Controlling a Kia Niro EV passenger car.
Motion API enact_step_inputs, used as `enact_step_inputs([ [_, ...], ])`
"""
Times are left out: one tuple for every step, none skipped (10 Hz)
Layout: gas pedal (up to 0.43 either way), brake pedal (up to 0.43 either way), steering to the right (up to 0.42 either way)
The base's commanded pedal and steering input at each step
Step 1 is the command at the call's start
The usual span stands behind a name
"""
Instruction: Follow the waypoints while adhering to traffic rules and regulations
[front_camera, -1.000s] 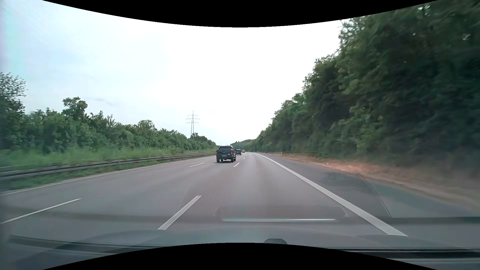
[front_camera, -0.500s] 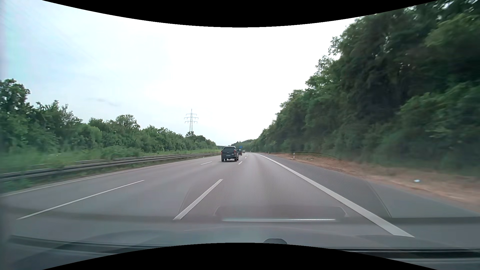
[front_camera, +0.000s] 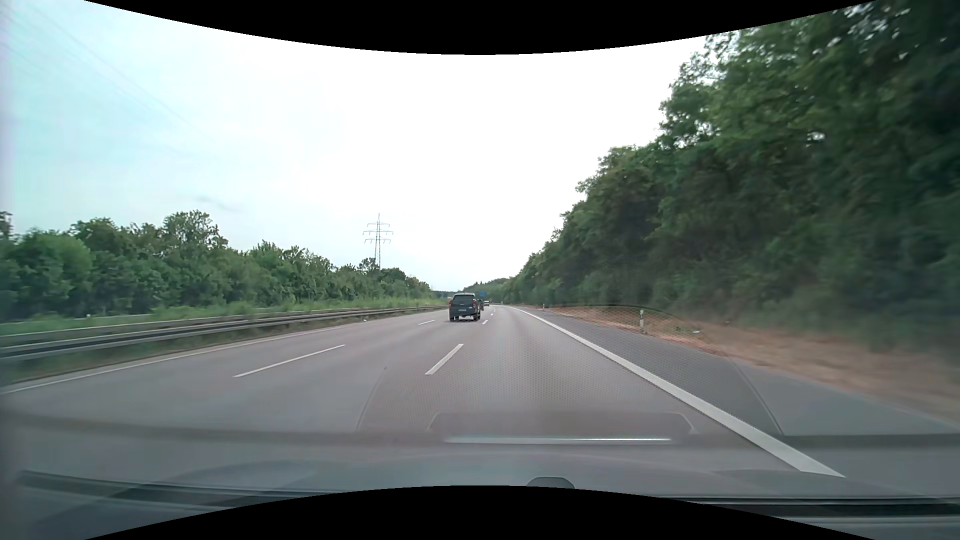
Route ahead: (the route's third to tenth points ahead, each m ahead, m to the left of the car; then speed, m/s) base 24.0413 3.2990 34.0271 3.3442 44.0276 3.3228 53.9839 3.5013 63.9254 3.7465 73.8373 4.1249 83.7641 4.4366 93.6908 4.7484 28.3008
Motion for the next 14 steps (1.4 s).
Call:
enact_step_inputs([
  [0.209,0.0,-0.005],
  [0.209,0.0,-0.005],
  [0.209,0.0,-0.006],
  [0.209,0.0,-0.005],
  [0.209,0.0,-0.005],
  [0.209,0.0,-0.005],
  [0.209,0.0,-0.005],
  [0.209,0.0,-0.005],
  [0.209,0.0,-0.005],
  [0.209,0.0,-0.005],
  [0.209,0.0,-0.005],
  [0.209,0.0,-0.005],
  [0.209,0.0,-0.005],
  [0.209,0.0,-0.006],
])
